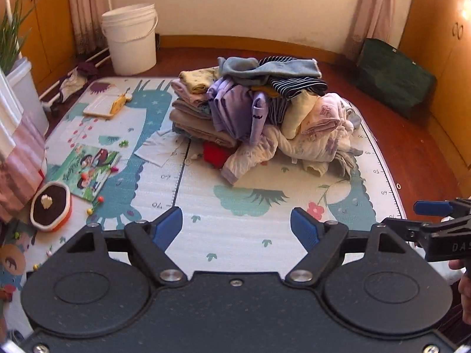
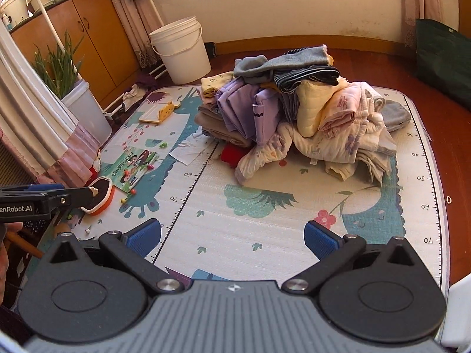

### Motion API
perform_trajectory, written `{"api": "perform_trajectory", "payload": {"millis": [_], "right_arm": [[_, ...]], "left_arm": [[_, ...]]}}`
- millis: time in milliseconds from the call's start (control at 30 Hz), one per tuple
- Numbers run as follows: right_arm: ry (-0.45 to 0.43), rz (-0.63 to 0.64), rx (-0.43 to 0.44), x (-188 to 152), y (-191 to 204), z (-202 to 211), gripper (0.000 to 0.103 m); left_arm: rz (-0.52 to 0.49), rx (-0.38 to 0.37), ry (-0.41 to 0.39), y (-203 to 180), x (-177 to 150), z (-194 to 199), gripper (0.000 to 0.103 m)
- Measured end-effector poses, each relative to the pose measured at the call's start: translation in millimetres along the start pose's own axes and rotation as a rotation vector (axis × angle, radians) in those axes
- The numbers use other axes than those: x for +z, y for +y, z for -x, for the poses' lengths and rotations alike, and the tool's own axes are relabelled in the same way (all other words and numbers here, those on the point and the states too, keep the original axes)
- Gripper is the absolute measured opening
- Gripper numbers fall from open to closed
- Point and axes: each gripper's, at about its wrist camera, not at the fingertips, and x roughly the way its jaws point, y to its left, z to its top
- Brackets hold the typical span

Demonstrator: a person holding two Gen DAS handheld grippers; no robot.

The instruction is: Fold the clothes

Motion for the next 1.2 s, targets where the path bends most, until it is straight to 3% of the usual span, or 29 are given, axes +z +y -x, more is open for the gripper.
{"api": "perform_trajectory", "payload": {"millis": [200, 333, 567, 933, 1200], "right_arm": [[0.016, -0.091, -0.076, -11.3, -24.6, -12.7, 0.103], [0.024, -0.119, -0.097, -17.0, -29.6, -15.6, 0.103], [0.047, -0.109, -0.076, -22.8, -21.1, -16.8, 0.103], [0.059, -0.093, -0.065, -22.2, -14.2, -16.0, 0.103], [0.072, -0.081, -0.053, -24.0, -10.4, -18.4, 0.103]], "left_arm": [[-0.041, -0.048, 0.036, -26.4, -5.2, -19.5, 0.082], [-0.025, -0.064, 0.11, -39.0, -16.5, -36.6, 0.082], [0.044, -0.078, 0.183, -39.1, -29.7, -48.3, 0.083], [0.06, -0.111, 0.198, -42.2, -34.0, -48.6, 0.084], [0.043, -0.097, 0.165, -42.4, -35.7, -43.9, 0.085]]}}
